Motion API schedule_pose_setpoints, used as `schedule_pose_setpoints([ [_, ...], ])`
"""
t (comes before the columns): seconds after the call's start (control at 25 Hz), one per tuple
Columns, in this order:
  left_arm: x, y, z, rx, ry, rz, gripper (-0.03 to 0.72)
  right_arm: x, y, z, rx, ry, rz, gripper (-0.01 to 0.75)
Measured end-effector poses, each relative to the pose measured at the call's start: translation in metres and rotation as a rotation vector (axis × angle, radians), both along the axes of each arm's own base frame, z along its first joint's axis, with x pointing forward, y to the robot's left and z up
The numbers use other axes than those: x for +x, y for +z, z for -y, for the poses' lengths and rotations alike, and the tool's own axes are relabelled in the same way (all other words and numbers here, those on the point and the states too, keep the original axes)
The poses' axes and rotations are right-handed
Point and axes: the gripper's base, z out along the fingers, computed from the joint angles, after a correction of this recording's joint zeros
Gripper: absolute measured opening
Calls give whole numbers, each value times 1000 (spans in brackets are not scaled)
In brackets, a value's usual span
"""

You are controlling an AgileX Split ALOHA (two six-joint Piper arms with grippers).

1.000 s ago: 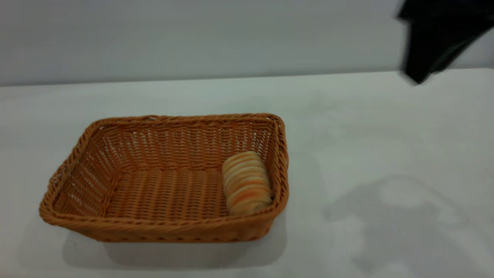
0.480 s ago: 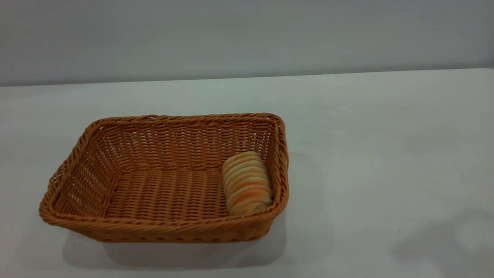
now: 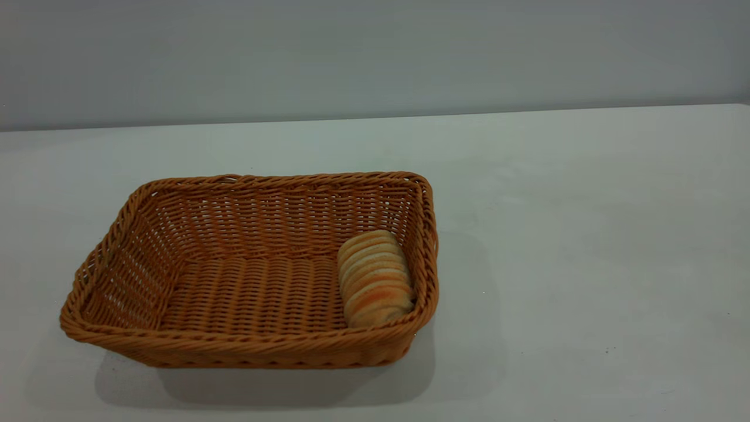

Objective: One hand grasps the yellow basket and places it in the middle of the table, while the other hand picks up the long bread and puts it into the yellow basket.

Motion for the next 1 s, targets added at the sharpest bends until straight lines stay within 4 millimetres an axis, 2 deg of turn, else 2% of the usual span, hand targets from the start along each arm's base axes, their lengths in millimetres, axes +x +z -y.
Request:
schedule_pose_setpoints([
  [0.12,-17,-10,-1,-1,0,34,465,-30,8,10,67,26,85,355],
  [0.2,-28,-20,-1,-1,0,50,465,-46,2,16,87,40,116,355],
  [0.4,-52,-43,-1,5,-7,105,465,-73,-47,28,69,57,107,355],
  [0.56,-64,-67,-2,33,-29,131,465,-86,-89,34,41,74,89,355],
  [0.68,-68,-83,-2,50,-41,134,465,-92,-113,37,34,77,81,355],
  [0.88,-67,-104,-2,56,-44,105,465,-95,-138,39,22,75,79,355],
  [1.0,-64,-109,-2,56,-45,86,465,-95,-140,39,30,74,94,355],
])
